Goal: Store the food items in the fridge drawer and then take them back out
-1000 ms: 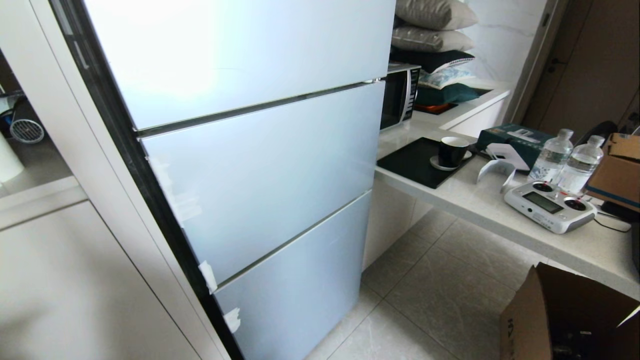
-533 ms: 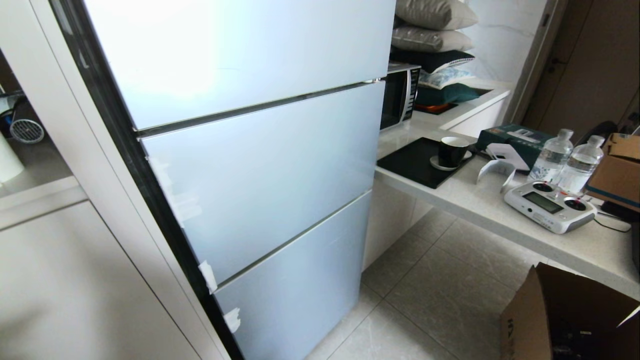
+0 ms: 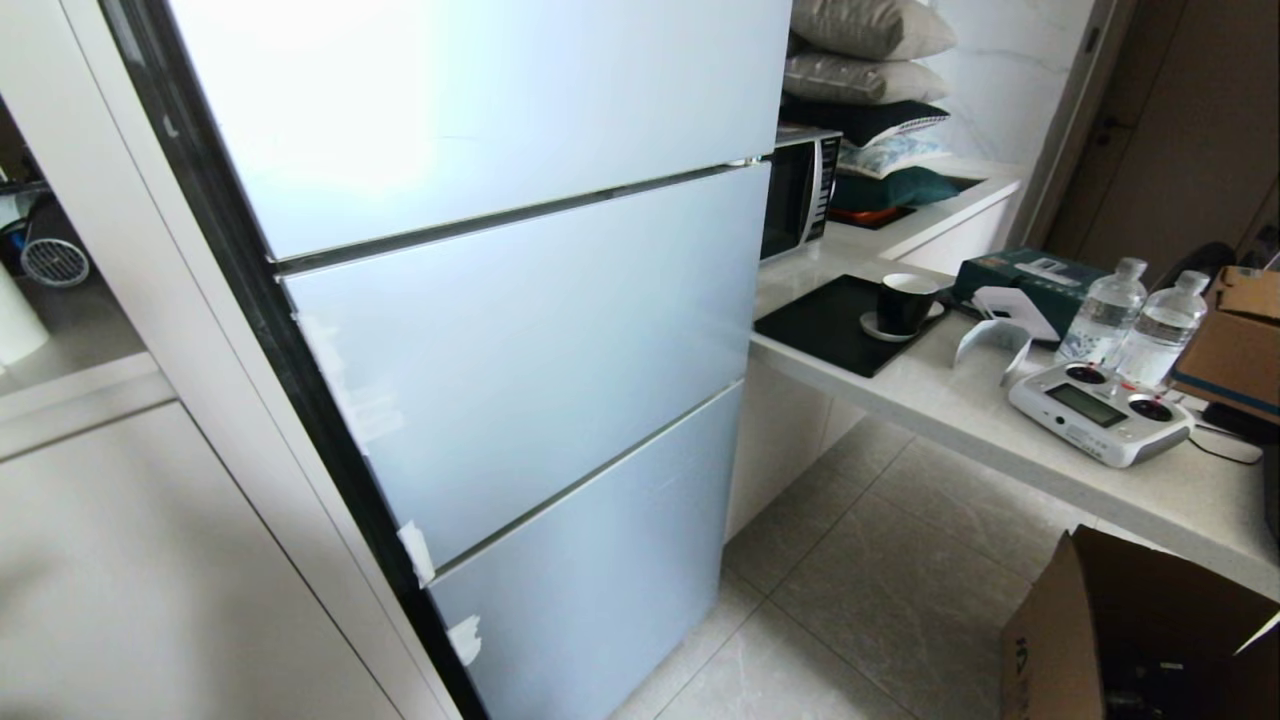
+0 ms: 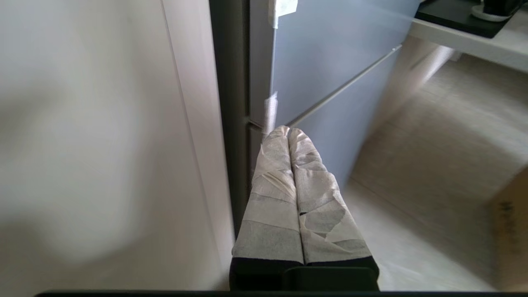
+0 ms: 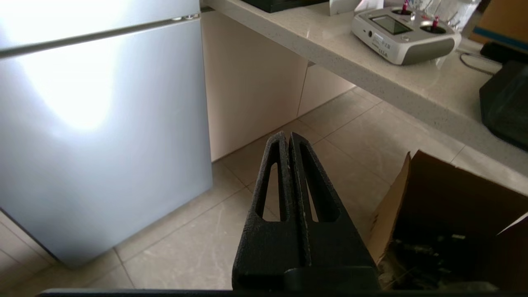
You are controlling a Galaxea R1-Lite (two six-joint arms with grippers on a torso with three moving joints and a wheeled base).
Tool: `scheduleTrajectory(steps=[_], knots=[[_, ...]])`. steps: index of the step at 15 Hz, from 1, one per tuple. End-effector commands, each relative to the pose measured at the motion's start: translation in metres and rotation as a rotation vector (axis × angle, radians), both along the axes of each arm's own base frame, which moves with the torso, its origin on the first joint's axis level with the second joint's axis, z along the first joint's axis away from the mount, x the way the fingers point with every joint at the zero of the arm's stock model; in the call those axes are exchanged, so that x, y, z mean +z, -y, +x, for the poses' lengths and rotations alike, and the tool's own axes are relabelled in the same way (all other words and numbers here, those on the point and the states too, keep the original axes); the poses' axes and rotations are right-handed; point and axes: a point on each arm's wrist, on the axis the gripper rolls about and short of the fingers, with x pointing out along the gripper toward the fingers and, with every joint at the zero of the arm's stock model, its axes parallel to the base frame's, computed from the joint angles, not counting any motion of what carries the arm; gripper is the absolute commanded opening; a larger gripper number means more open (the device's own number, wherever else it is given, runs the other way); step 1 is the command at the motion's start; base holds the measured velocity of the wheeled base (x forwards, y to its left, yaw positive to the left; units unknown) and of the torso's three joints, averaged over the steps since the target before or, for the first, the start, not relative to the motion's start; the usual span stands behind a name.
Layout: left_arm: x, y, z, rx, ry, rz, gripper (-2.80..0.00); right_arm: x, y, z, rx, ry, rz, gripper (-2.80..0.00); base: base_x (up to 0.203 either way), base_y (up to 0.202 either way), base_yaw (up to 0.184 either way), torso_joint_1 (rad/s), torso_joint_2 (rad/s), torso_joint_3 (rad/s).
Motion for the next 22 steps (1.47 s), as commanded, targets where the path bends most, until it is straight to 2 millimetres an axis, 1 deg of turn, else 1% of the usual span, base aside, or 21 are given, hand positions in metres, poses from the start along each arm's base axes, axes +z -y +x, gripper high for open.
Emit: scheduleTrajectory(steps=[1, 3, 5, 7, 8, 10, 11, 13, 16, 19, 21, 22], knots=[[0.018, 0.0, 0.049, -0.012, -0.201, -0.094, -2.8, 0.001, 0.0, 0.0, -0.008, 0.0, 0.006, -2.8, 0.0, 0.0, 0.0, 0.0, 0.0, 0.0], [0.026, 0.001, 0.088, -0.048, -0.259, -0.18, -2.8, 0.0, 0.0, 0.0, -0.009, 0.0, 0.013, -2.8, 0.0, 0.0, 0.0, 0.0, 0.0, 0.0], [0.027, 0.004, 0.129, -0.088, -0.294, -0.225, -2.8, 0.0, 0.001, 0.0, -0.024, 0.0, 0.035, -2.8, 0.0, 0.0, 0.0, 0.0, 0.0, 0.0], [0.028, 0.013, 0.168, -0.132, -0.258, -0.242, -2.8, 0.0, 0.001, 0.0, -0.025, 0.0, 0.04, -2.8, 0.0, 0.0, 0.0, 0.0, 0.0, 0.0], [0.031, 0.021, 0.181, -0.126, -0.216, -0.237, -2.8, 0.0, 0.001, 0.0, -0.025, 0.0, 0.04, -2.8, 0.0, 0.0, 0.0, 0.0, 0.0, 0.0], [0.041, 0.035, 0.195, 0.012, -0.126, -0.222, -2.8, 0.0, 0.001, 0.0, -0.025, 0.0, 0.04, -2.8, 0.0, 0.0, 0.0, 0.0, 0.0, 0.0], [0.048, 0.037, 0.198, 0.057, -0.083, -0.226, -2.8, 0.0, 0.001, 0.0, -0.025, 0.0, 0.04, -2.8, 0.0, 0.0, 0.0, 0.0, 0.0, 0.0], [0.061, 0.035, 0.199, 0.107, -0.026, -0.23, -2.8, 0.0, 0.001, 0.0, -0.025, 0.0, 0.04, -2.8, 0.0, 0.0, 0.0, 0.0, 0.0, 0.0], [0.062, 0.036, 0.204, 0.144, -0.022, -0.201, -2.8, 0.0, 0.001, 0.0, -0.025, 0.0, 0.04, -2.8, 0.0, 0.0, 0.0, 0.0, 0.0, 0.0], [0.06, 0.04, 0.224, 0.156, -0.041, -0.197, -2.8, 0.0, 0.001, 0.0, -0.025, 0.0, 0.04, -2.8, 0.0, 0.0, 0.0, 0.0, 0.0, 0.0], [0.063, 0.044, 0.239, 0.17, -0.012, -0.206, -2.8, 0.0, 0.001, 0.0, -0.025, 0.0, 0.04, -2.8, 0.0, 0.0, 0.0, 0.0, 0.0, 0.0], [0.061, 0.045, 0.245, 0.17, -0.002, -0.212, -2.8, 0.0, 0.001, 0.0, -0.025, 0.0, 0.039, -2.8, 0.0, 0.0, 0.0, 0.0, 0.0, 0.0]])
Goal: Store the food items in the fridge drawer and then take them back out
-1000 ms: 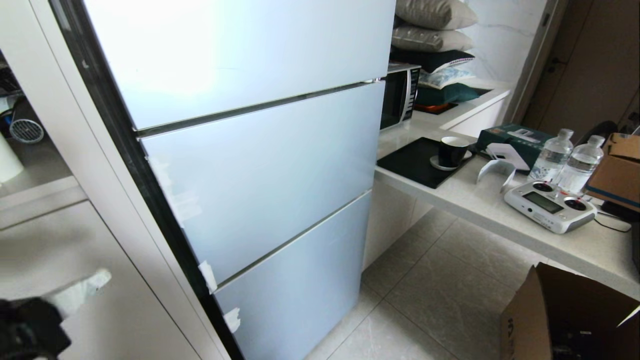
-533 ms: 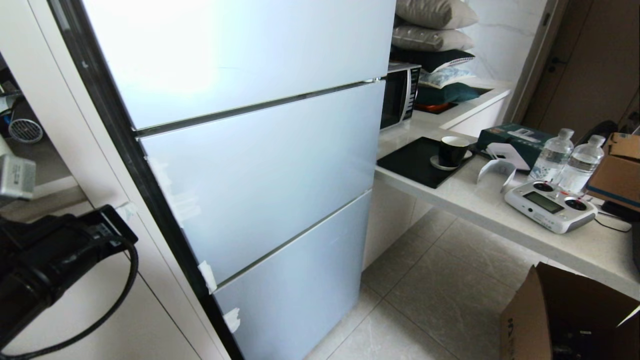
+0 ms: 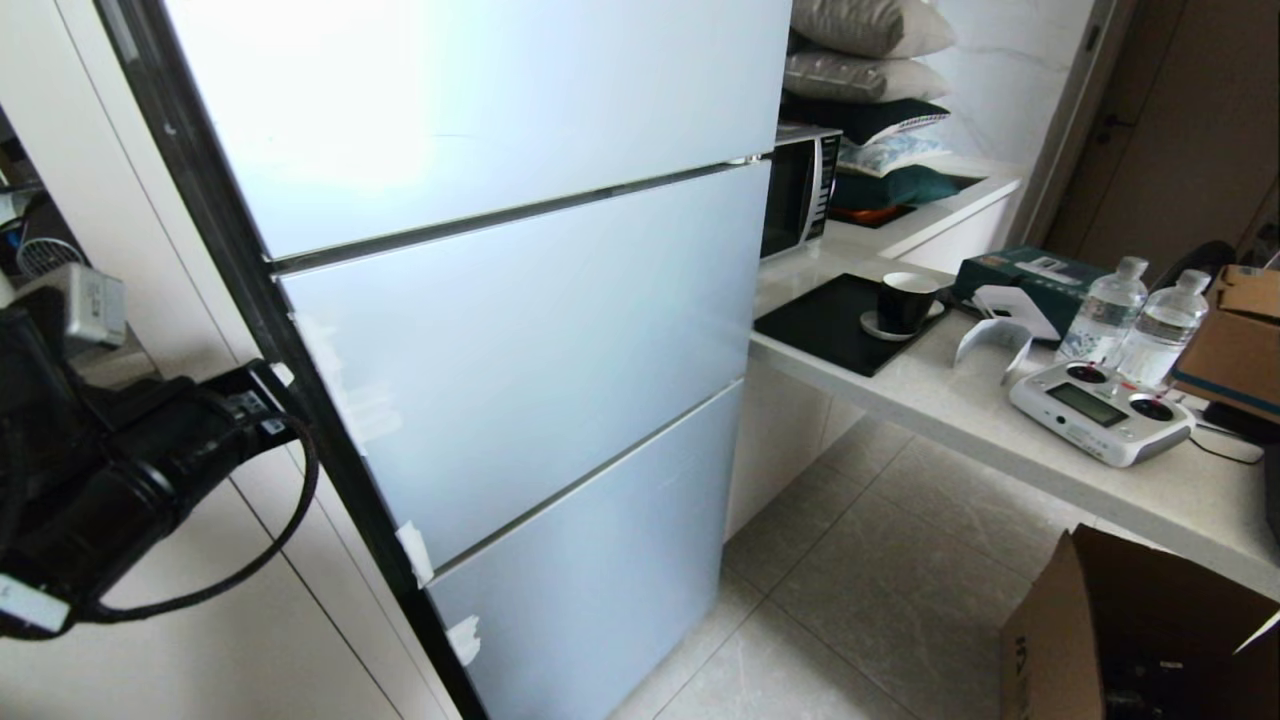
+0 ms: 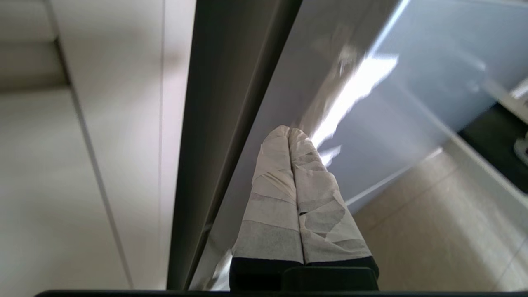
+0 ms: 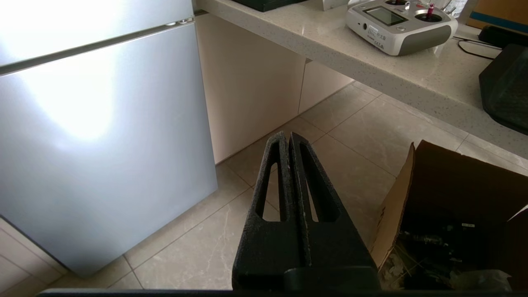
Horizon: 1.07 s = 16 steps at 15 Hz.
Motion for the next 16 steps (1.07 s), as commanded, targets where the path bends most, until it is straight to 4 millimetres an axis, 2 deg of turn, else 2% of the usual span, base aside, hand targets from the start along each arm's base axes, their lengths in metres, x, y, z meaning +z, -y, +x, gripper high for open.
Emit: scheduleTrajectory(steps=[1, 5, 16], knots=[[-0.01, 0.005, 0.02, 0.004, -0.006, -0.002, -2.8, 0.0, 0.0, 0.0, 0.0, -0.001, 0.0, -2.8, 0.0, 0.0, 0.0, 0.0, 0.0, 0.0], [-0.016, 0.008, 0.037, 0.01, 0.045, -0.011, -2.8, 0.0, 0.0, 0.0, 0.0, -0.001, 0.0, -2.8, 0.0, 0.0, 0.0, 0.0, 0.0, 0.0], [-0.016, 0.009, 0.043, -0.039, 0.056, -0.065, -2.8, 0.0, 0.0, 0.0, 0.0, -0.001, 0.0, -2.8, 0.0, 0.0, 0.0, 0.0, 0.0, 0.0]])
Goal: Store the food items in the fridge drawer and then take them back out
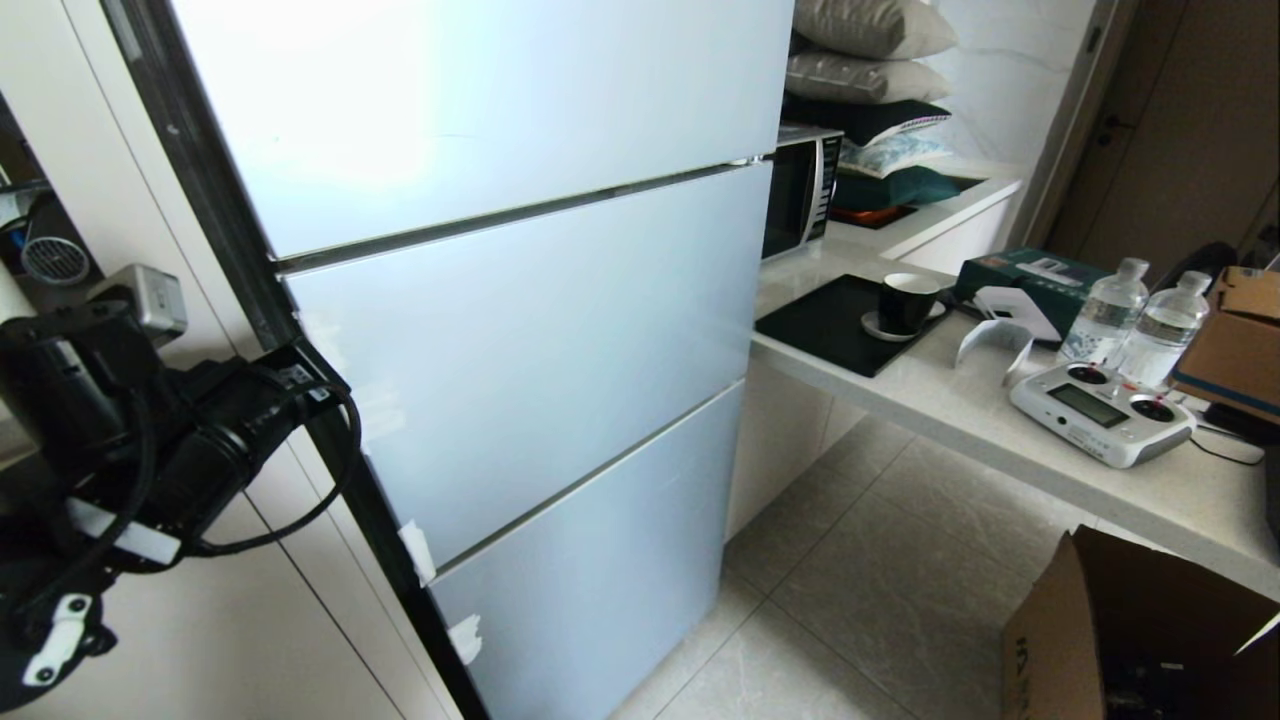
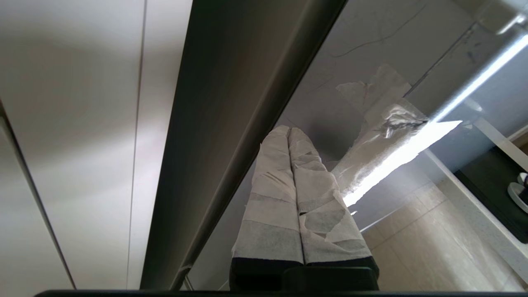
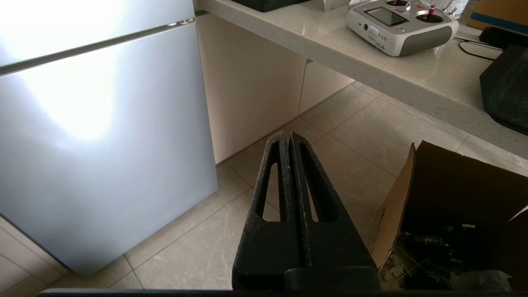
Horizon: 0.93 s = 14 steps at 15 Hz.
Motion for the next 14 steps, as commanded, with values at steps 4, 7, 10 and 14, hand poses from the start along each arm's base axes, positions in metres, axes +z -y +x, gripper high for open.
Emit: scheduleTrajectory(steps=[4, 7, 10, 14], knots=[[-0.002, 0.006, -0.003, -0.061, -0.003, -0.024, -2.8, 0.0, 0.0, 0.0, 0.0, -0.001, -0.001, -2.8, 0.0, 0.0, 0.0, 0.0, 0.0, 0.0], [-0.004, 0.015, -0.012, -0.103, -0.01, -0.025, -2.8, 0.0, 0.0, 0.0, 0.0, -0.001, -0.002, -2.8, 0.0, 0.0, 0.0, 0.0, 0.0, 0.0], [-0.004, 0.025, -0.022, -0.15, -0.008, -0.023, -2.8, 0.0, 0.0, 0.0, 0.0, -0.001, 0.0, -2.8, 0.0, 0.0, 0.0, 0.0, 0.0, 0.0], [-0.005, 0.029, -0.039, -0.19, -0.01, -0.019, -2.8, 0.0, 0.0, 0.0, 0.0, -0.001, 0.0, -2.8, 0.0, 0.0, 0.0, 0.0, 0.0, 0.0]])
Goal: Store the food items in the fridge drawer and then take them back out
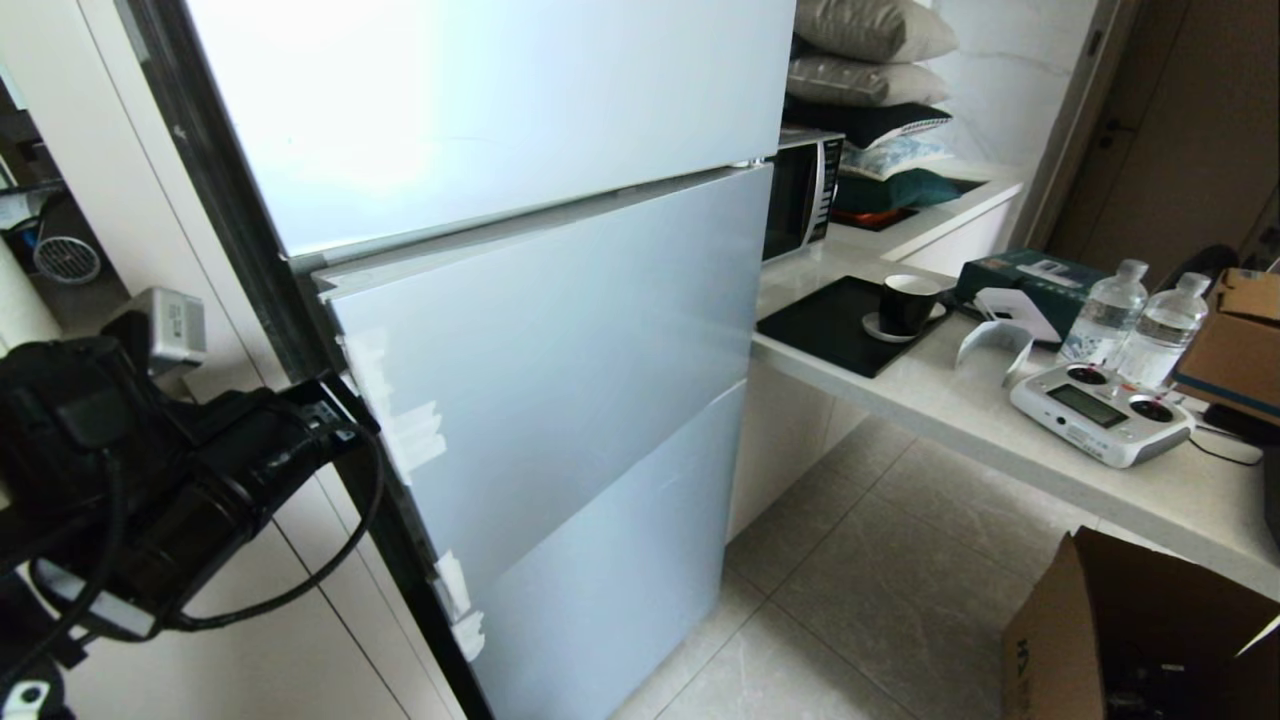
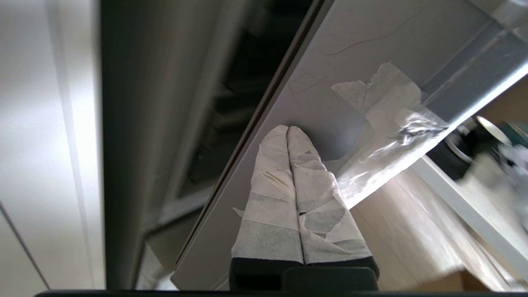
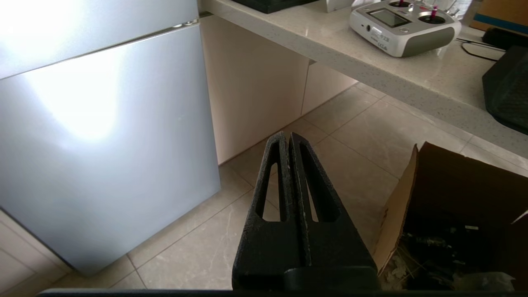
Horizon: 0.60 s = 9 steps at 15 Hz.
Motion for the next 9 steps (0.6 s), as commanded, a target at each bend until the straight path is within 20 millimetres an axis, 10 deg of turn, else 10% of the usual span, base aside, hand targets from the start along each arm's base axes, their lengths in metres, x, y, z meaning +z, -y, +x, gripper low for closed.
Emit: scheduleTrajectory(steps=[1, 9], knots=[[0.003, 0.002, -0.011, -0.025, 0.019, -0.009, -2.8, 0.0, 0.0, 0.0, -0.001, -0.002, 0.0, -2.8, 0.0, 0.0, 0.0, 0.0, 0.0, 0.0], [0.015, 0.013, -0.067, -0.265, 0.088, -0.044, -2.8, 0.0, 0.0, 0.0, -0.001, -0.002, 0.0, -2.8, 0.0, 0.0, 0.0, 0.0, 0.0, 0.0]])
